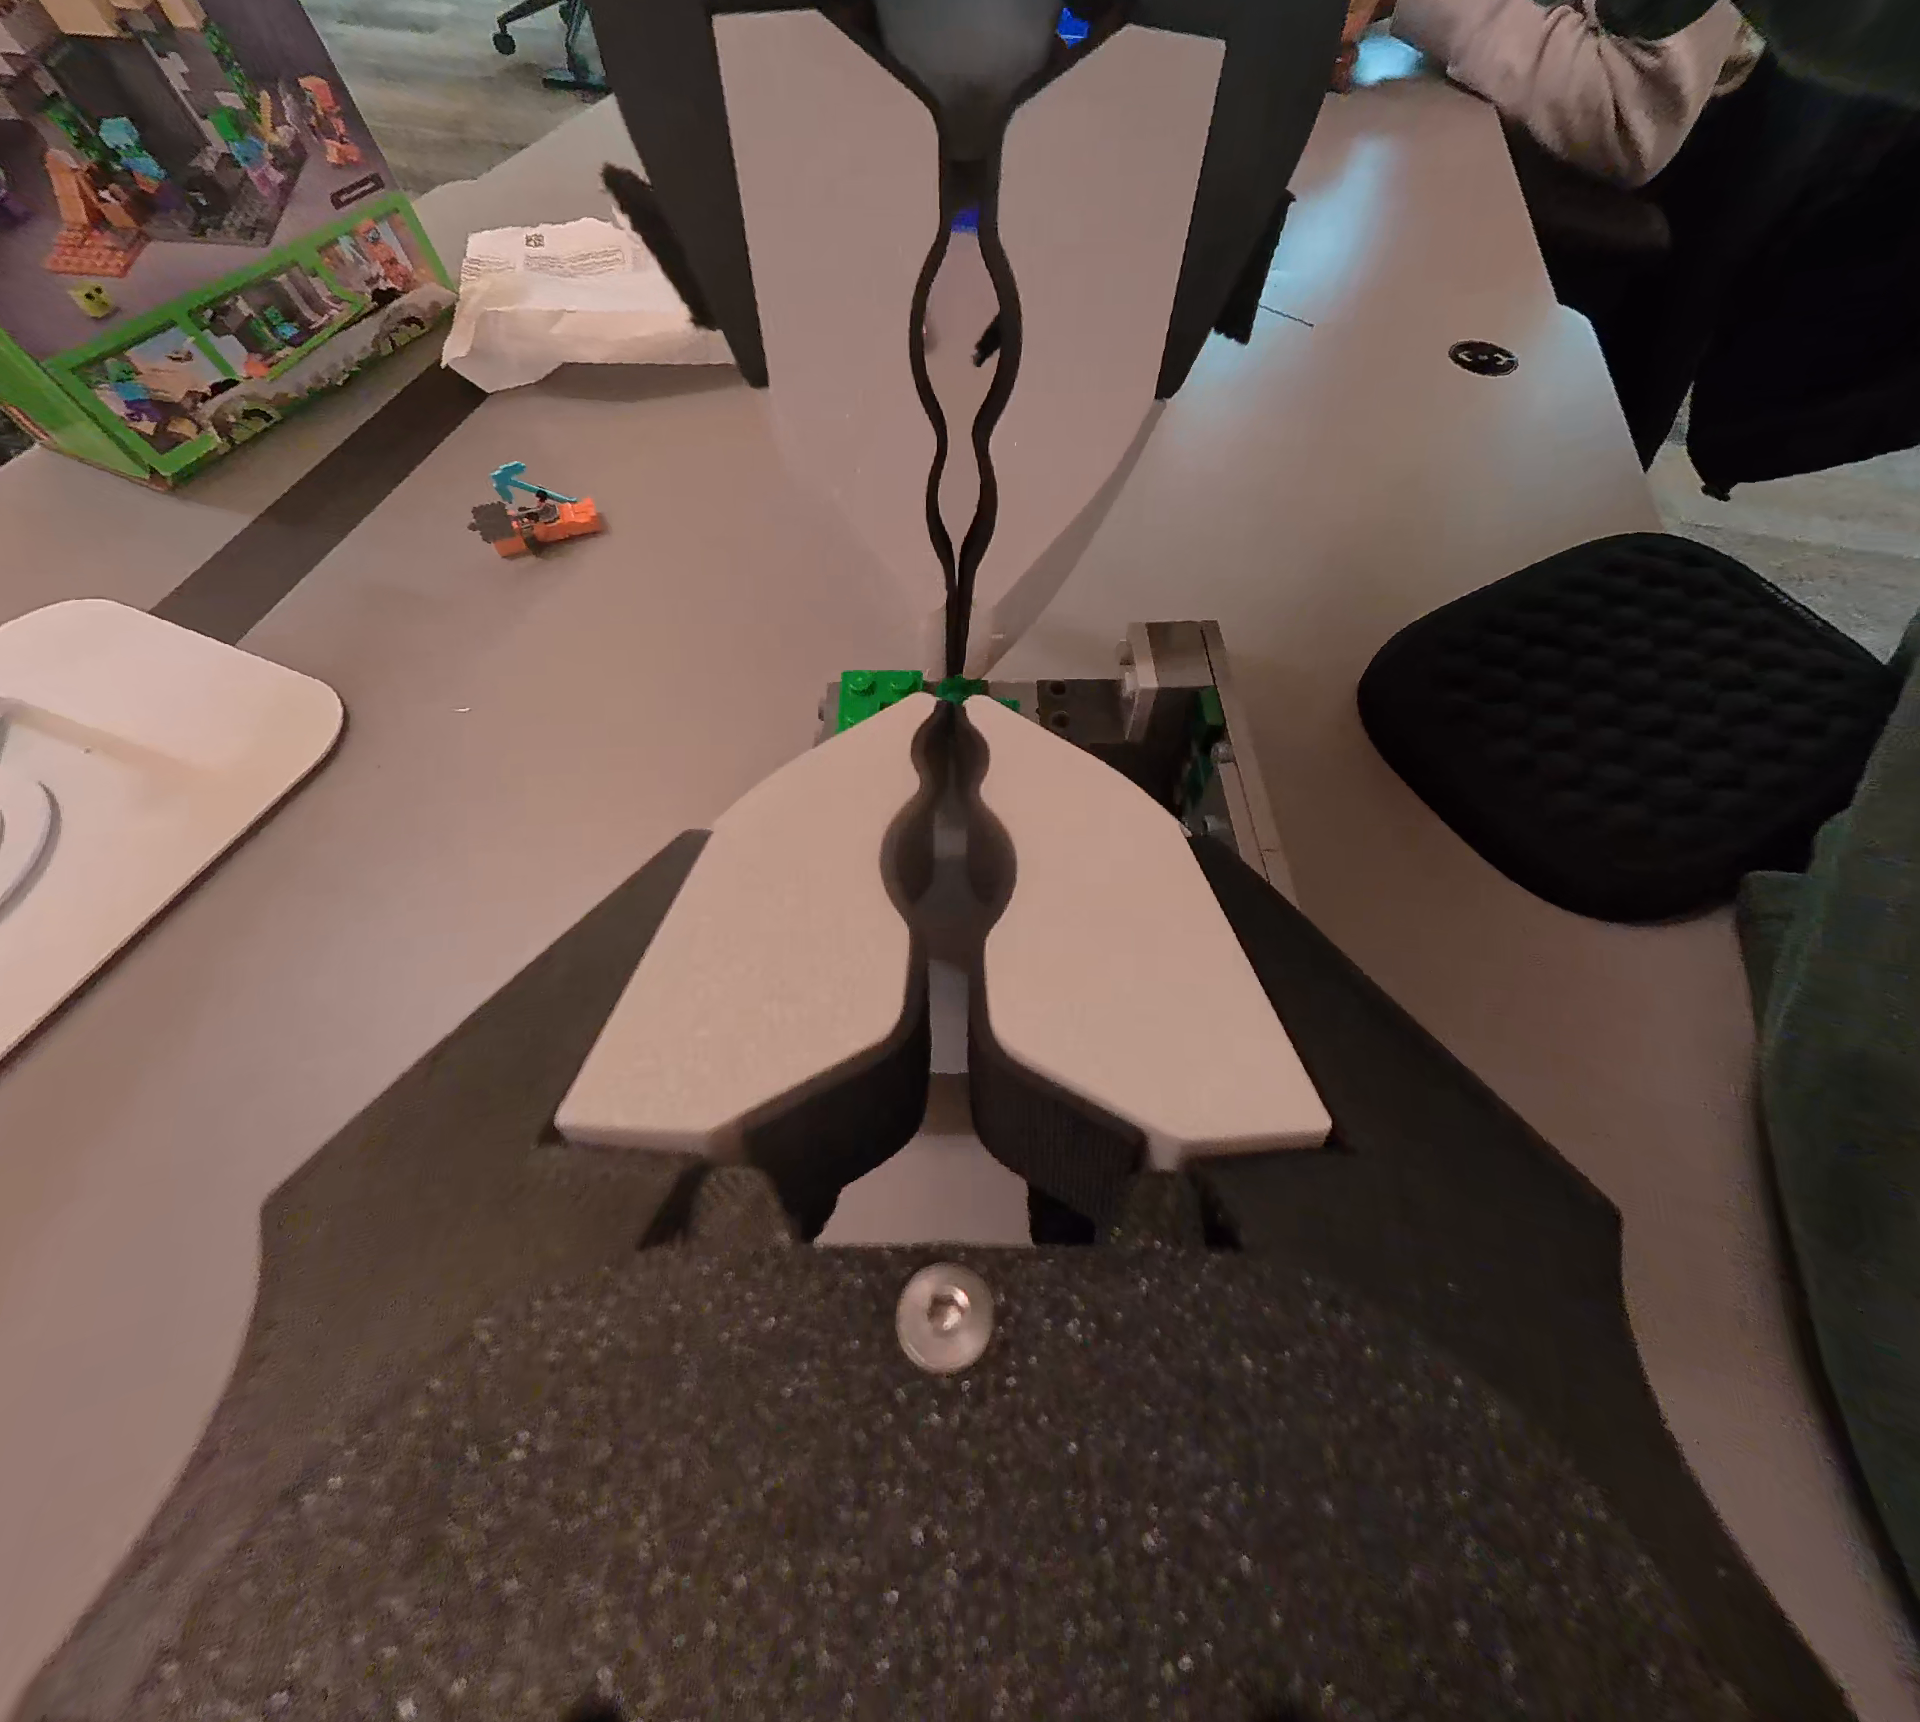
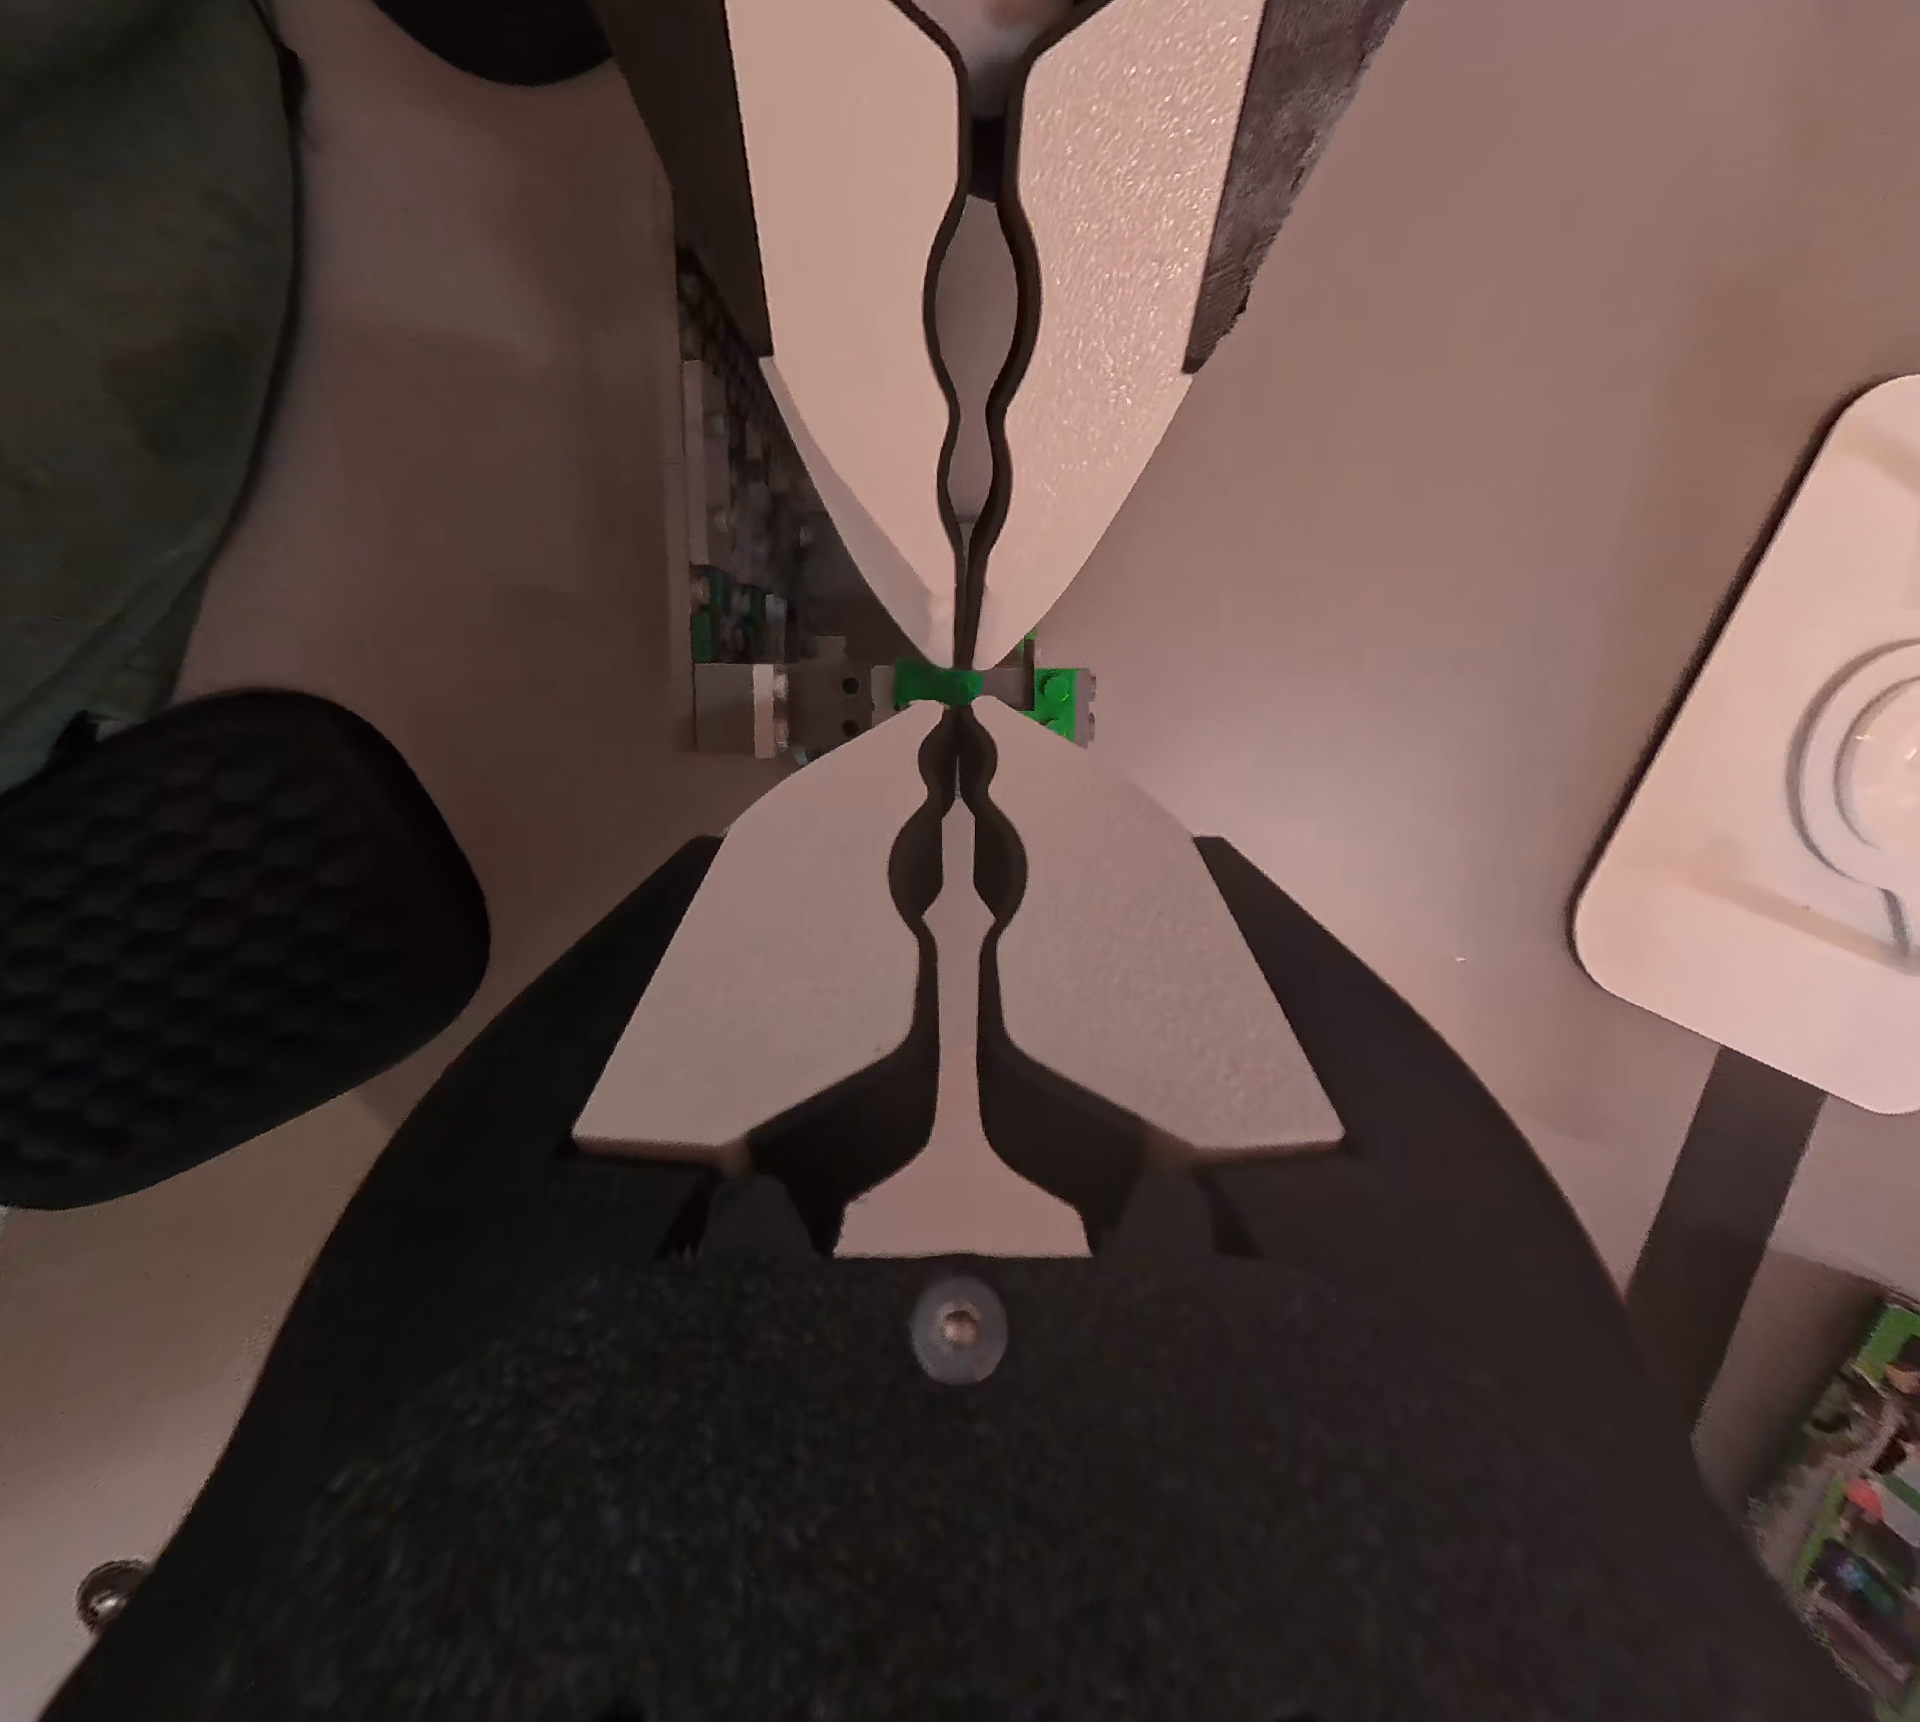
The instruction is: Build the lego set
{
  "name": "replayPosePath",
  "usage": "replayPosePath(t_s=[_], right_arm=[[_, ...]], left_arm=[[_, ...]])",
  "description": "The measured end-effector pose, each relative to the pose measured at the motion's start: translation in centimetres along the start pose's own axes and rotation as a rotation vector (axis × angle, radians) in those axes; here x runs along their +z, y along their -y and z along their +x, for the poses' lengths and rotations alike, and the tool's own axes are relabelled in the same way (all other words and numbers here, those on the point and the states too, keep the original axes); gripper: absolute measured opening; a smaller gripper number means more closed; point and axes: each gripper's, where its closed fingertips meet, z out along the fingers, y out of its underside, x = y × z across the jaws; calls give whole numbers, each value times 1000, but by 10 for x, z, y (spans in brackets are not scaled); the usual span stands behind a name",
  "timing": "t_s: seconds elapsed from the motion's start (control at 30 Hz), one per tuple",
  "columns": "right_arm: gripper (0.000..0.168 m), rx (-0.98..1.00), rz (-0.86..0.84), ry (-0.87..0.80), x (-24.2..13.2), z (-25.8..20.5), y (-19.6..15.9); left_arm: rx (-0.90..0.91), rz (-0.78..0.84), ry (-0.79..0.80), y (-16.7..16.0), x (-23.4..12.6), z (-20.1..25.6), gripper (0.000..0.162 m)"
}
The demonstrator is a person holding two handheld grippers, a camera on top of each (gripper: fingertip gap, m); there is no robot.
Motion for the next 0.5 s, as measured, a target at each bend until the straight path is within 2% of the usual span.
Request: replayPosePath(t_s=[0.1,0.13,0.2,0.5], right_arm=[[0,-27,-18,8,0,-2,2],[16,-38,-28,13,1,-3,2],[22,-61,-53,21,1,-4,1],[10,-143,-122,46,3,-3,0]], left_arm=[[10,-6,-3,-3,-1,1,0],[14,-8,-2,-4,-2,1,0],[16,-8,-7,-6,-2,3,0],[25,-4,-32,-5,0,7,0]])
